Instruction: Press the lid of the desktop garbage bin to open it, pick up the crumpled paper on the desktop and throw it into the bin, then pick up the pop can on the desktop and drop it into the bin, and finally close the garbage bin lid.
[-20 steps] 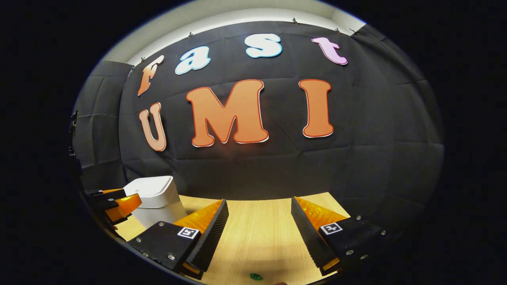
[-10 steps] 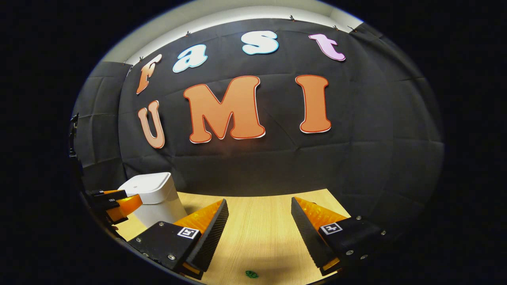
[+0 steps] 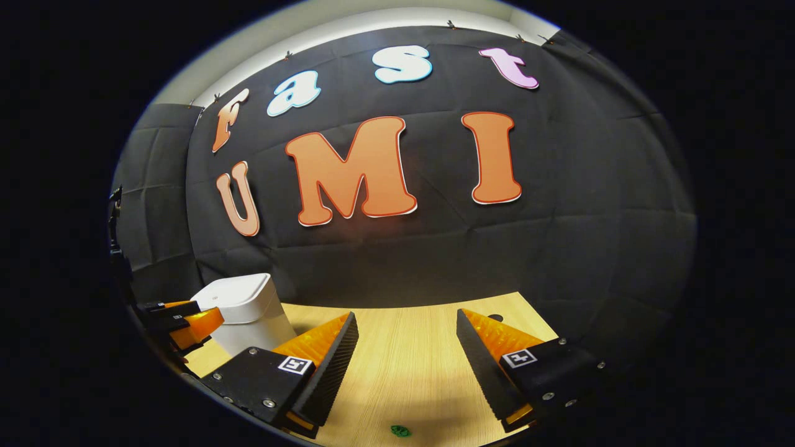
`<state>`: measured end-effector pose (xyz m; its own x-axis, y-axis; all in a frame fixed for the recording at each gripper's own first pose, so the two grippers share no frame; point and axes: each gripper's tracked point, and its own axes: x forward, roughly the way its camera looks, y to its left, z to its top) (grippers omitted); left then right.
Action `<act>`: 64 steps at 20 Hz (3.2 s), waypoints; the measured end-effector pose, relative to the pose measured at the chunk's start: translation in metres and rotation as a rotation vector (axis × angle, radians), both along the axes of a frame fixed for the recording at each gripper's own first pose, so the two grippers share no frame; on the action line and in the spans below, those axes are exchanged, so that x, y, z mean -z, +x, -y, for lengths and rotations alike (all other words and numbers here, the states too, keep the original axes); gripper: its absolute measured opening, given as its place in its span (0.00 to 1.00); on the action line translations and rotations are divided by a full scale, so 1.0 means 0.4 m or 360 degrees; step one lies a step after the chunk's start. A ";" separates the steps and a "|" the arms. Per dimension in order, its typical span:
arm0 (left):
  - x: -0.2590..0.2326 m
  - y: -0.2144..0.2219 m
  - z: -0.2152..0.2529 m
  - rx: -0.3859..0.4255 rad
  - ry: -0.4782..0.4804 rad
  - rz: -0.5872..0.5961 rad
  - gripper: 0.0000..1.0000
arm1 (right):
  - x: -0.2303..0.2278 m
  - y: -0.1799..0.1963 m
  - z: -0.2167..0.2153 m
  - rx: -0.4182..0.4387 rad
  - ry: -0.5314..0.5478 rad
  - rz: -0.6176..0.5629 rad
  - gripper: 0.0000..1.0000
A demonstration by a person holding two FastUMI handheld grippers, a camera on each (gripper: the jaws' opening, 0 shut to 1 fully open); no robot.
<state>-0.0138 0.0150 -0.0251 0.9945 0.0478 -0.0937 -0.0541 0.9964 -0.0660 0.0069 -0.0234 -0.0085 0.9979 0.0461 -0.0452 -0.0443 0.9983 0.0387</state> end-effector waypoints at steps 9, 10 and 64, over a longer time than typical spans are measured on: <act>-0.014 0.006 -0.043 -0.0077 0.0037 0.0017 0.92 | -0.004 0.014 -0.005 -0.0016 0.0033 0.0006 0.95; -0.015 0.005 -0.044 -0.0076 0.0037 0.0023 0.87 | -0.005 0.016 -0.006 -0.0014 0.0032 0.0008 0.95; 0.007 0.194 -0.330 -0.0055 -0.0055 -0.0597 0.00 | 0.050 0.063 -0.020 0.0004 0.0051 -0.0169 0.95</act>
<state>0.0638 0.1470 -0.0280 0.8886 0.0712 -0.4532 -0.1146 0.9910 -0.0689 0.0322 -0.0156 -0.0286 0.9877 0.0468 -0.1492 -0.0359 0.9965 0.0750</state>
